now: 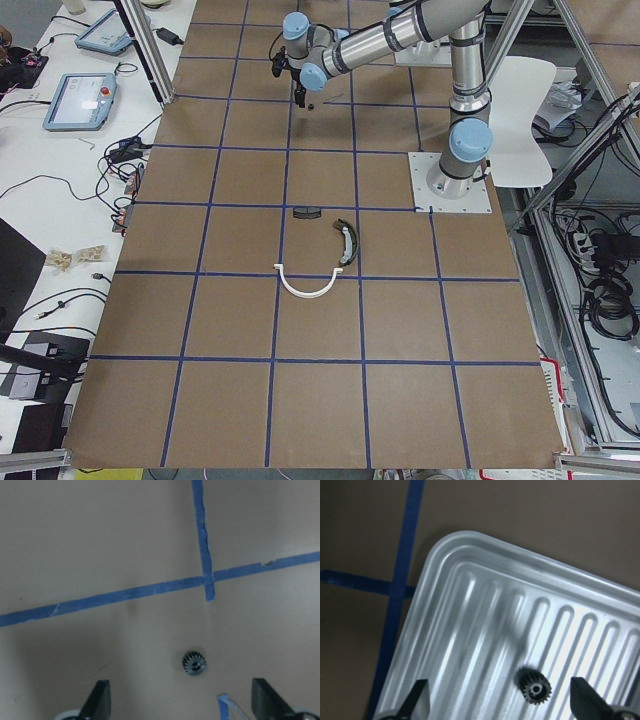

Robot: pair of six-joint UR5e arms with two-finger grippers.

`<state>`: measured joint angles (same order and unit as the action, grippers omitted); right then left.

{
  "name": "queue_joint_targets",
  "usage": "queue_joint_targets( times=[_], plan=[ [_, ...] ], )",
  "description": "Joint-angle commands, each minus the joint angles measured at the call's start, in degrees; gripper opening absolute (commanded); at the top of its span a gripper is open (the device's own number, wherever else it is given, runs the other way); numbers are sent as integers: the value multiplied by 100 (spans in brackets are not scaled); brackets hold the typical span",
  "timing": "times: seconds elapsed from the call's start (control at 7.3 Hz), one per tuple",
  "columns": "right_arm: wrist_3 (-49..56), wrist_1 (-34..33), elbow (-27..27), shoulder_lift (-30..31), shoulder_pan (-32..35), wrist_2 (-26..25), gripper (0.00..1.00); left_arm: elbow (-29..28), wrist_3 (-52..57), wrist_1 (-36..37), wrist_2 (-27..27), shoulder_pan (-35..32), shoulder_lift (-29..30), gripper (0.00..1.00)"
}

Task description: Place bearing gear from tray to pile

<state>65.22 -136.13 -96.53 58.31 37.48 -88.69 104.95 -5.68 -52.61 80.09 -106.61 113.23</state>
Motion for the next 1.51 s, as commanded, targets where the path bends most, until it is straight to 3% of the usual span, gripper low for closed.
queue_joint_targets(
  times=[0.0, 0.14, 0.27, 0.68, 0.82, 0.96, 1.37],
  plan=[
    [123, -63, 231, -266, -48, -69, 88, 8, -4, 216, 67, -140, 251, 87],
    [123, -63, 231, -294, -48, -70, 82, 17, -4, 216, 172, -211, 304, 80],
    [114, -63, 231, -303, -48, -79, 74, 17, -39, 216, 182, -220, 331, 66],
    [114, 103, 240, -303, -48, -262, 52, 61, -57, 163, 279, -238, 366, 55],
    [105, 104, 240, -303, -48, -255, 52, 70, 22, 163, 305, -281, 375, 20],
    [88, 104, 240, -303, -48, -255, 49, 61, 49, 163, 366, -282, 401, 0],
    [35, 122, 266, -303, -48, -289, 7, -61, 145, 137, 367, -256, 245, 0]
  ],
)
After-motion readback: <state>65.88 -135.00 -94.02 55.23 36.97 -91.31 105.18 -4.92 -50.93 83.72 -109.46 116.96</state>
